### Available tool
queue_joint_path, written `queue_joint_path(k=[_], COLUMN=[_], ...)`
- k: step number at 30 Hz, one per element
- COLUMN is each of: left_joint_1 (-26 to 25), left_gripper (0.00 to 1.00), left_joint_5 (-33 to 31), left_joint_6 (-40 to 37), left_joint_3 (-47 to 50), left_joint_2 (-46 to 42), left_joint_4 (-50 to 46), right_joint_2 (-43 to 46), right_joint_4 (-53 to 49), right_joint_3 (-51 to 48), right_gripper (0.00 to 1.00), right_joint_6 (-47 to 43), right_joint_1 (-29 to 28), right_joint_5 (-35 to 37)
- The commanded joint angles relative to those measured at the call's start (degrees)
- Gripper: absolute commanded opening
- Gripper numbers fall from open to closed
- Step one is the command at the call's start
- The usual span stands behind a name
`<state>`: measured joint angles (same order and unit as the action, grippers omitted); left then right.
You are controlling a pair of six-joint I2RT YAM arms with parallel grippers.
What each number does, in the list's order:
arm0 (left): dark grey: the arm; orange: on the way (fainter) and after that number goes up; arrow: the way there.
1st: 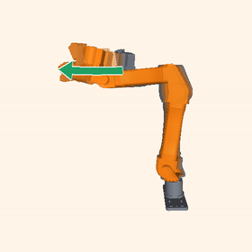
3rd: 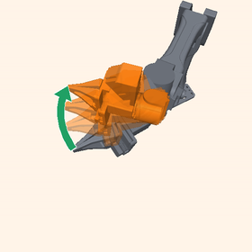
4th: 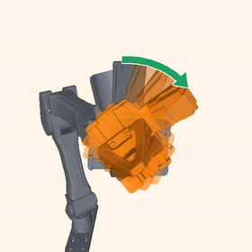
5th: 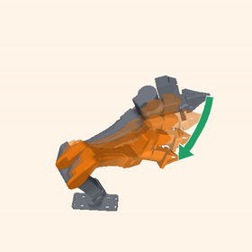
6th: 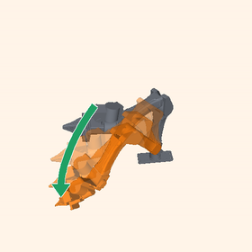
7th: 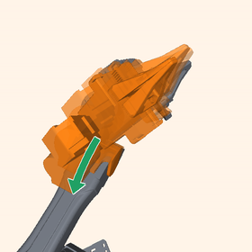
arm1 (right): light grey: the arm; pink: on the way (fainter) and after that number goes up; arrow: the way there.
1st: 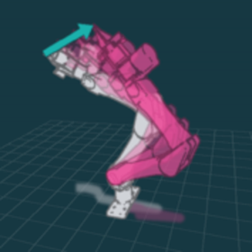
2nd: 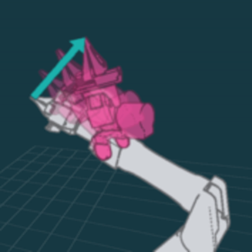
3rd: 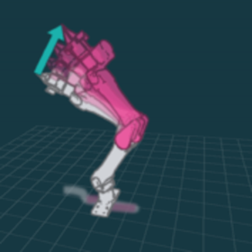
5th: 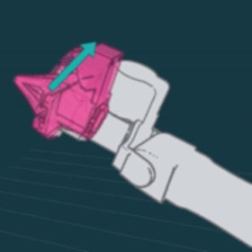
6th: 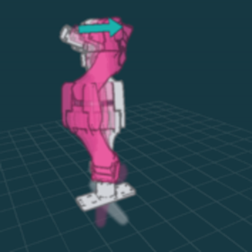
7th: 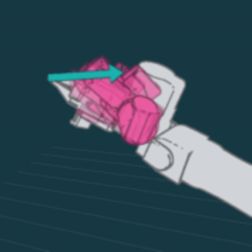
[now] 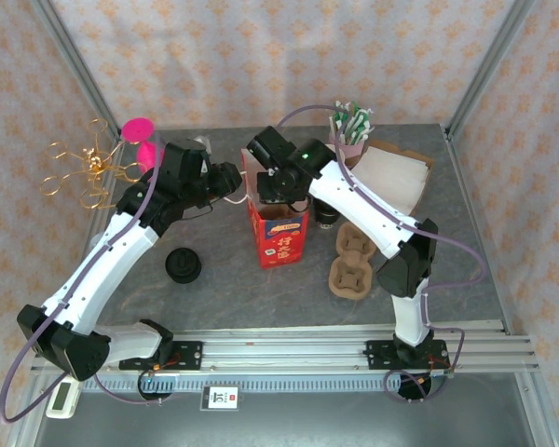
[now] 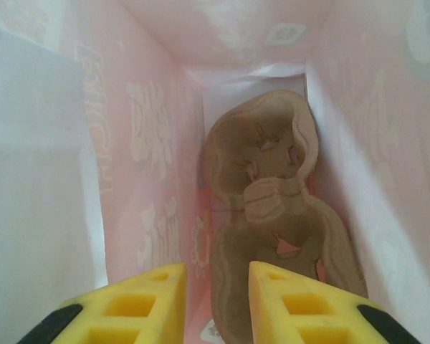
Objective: Pack the takeout coffee
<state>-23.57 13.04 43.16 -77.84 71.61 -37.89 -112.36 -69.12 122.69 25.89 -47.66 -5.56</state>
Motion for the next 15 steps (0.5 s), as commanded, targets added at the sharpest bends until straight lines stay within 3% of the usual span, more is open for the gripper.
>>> queue_joint_path(k=[1,15], left_joint_1=[0.46,0.46], left_gripper=[0.39,0.39], left_joint_5=[0.2,0.35], left_joint_6=[-1.66,-2.22], left_joint_3=[0.15,0.45], left_joint_2=[0.18,-1.08], left_joint_4=[1.76,1.43], right_joint_2=[0.13,-0.07], right_joint_4=[-3.16,-5.78], right_joint_3=[1.8,3.4], right_gripper=[0.28,0.28], right_joint_6=[-0.12,-0.68], right_joint_1=[-0.59,-0.59], right_joint_5=[1.77,2.92])
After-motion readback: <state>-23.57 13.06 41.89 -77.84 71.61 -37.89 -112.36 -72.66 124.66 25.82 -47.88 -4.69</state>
